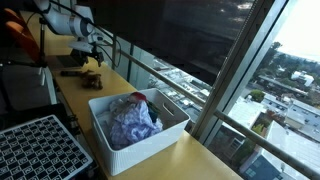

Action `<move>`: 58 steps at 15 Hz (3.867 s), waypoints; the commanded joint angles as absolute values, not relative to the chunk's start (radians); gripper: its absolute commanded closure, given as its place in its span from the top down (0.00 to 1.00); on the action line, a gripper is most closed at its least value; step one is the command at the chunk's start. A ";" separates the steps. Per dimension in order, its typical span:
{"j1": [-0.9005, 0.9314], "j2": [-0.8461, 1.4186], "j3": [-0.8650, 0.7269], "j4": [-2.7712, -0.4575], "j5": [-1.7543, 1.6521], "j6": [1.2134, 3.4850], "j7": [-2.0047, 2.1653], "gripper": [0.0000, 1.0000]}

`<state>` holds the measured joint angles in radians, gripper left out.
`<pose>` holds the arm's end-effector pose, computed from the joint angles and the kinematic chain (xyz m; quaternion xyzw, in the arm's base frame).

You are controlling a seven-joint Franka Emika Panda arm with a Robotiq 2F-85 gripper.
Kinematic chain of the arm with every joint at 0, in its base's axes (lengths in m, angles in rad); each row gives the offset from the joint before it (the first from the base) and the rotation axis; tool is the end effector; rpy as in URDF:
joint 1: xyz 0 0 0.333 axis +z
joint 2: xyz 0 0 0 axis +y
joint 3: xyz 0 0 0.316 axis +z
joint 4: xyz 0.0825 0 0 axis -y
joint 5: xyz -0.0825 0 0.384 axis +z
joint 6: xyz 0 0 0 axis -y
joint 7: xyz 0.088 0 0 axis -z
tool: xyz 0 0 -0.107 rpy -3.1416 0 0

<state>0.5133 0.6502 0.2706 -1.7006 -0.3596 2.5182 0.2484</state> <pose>0.5051 0.4760 0.2459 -0.9271 -0.3588 -0.1073 0.0147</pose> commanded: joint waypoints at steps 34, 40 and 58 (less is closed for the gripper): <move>0.349 0.289 -0.017 -1.958 -0.324 2.549 0.301 0.00; 0.246 0.007 -0.051 -2.289 -0.481 2.521 0.432 0.00; 0.036 0.185 -0.026 -2.253 -0.675 2.528 0.518 0.00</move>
<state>0.0375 0.0915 -0.0096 -2.3390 -0.6492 2.5140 0.5164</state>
